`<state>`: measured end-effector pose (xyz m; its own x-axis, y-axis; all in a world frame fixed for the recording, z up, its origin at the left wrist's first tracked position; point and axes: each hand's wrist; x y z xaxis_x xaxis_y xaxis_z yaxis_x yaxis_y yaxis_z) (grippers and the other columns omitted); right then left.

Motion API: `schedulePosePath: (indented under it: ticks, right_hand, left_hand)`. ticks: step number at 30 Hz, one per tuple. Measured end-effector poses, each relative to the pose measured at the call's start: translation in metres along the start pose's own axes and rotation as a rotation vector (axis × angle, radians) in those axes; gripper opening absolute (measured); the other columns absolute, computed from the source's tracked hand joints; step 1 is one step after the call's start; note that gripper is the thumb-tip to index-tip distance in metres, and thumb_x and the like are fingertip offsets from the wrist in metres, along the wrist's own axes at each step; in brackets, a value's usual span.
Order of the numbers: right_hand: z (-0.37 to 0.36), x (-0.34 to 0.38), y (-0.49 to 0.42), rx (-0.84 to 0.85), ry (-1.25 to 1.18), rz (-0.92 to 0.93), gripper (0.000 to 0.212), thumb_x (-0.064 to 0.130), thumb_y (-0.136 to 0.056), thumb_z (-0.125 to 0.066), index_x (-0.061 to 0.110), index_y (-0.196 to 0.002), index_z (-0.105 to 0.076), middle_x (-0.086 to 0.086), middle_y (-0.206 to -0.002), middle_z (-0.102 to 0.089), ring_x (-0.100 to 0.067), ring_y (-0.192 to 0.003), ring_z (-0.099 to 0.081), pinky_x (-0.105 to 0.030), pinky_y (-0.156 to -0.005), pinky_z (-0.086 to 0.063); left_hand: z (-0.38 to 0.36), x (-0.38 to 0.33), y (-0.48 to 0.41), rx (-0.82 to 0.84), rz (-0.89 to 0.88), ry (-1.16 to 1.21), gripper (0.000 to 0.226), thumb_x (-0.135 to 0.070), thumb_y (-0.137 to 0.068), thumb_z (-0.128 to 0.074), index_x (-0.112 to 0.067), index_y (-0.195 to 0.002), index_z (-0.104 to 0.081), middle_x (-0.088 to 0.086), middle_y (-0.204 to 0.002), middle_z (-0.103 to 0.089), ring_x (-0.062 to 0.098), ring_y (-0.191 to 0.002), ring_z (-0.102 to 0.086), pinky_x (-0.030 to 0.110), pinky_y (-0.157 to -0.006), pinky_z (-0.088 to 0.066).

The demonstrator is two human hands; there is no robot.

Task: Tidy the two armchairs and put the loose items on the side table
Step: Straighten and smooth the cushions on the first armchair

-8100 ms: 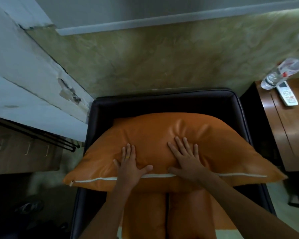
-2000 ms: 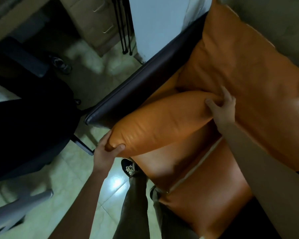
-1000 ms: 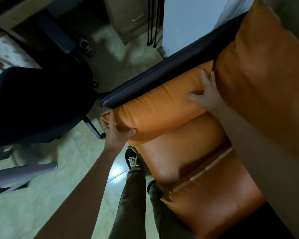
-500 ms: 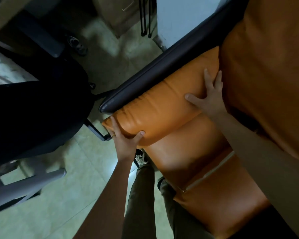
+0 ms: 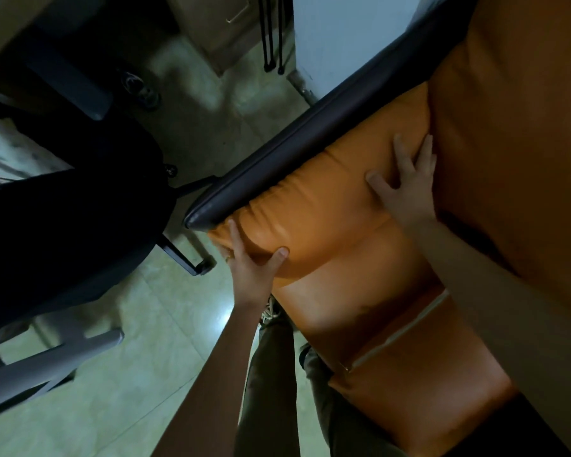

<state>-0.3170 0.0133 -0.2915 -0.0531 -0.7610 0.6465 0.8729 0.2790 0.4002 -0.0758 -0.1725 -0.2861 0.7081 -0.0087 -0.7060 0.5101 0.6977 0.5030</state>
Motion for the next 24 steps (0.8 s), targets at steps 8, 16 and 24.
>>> schedulePosePath:
  ticks: [8,16,24]
  right_hand:
    - [-0.032,-0.009,0.031,-0.033,0.033,0.042,0.073,0.064,-0.097,-0.042,0.045,-0.157,-0.005,0.008,-0.165,0.025,-0.027,-0.151,0.025,-0.053,-0.123,0.0]
    - [0.021,-0.008,-0.008,0.138,0.05,-0.014,0.073,0.055,-0.097,-0.05,0.053,-0.155,-0.007,0.01,-0.166,0.021,-0.029,-0.153,0.017,-0.049,-0.122,-0.001]
    - [0.024,-0.067,0.079,0.259,0.306,-0.043,0.079,0.03,-0.095,-0.054,0.038,-0.159,-0.008,-0.01,-0.167,-0.012,-0.031,-0.155,-0.003,-0.048,-0.124,-0.013]
  left_hand:
    - [0.002,-0.004,-0.004,0.052,-0.363,-0.755,0.099,-0.049,-0.081,-0.075,-0.042,-0.156,-0.011,-0.006,-0.168,0.005,0.022,-0.153,0.014,0.069,-0.118,-0.005]
    - [-0.003,-0.018,-0.014,0.074,-0.317,-0.972,0.104,-0.05,-0.082,-0.072,-0.038,-0.158,-0.001,-0.001,-0.168,0.0,0.029,-0.154,0.006,0.061,-0.121,-0.002]
    - [-0.055,-0.062,0.029,0.121,-0.284,-0.919,0.073,-0.051,-0.099,-0.048,-0.037,-0.158,-0.009,0.012,-0.167,0.002,0.035,-0.153,0.005,0.056,-0.12,-0.015]
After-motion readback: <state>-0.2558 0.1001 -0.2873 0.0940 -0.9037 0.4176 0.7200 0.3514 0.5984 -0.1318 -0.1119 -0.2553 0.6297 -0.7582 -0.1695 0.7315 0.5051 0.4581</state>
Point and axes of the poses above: each hand's wrist, its own y-axis away from the middle knuckle, its own z-axis out of the back of the hand, x = y × z
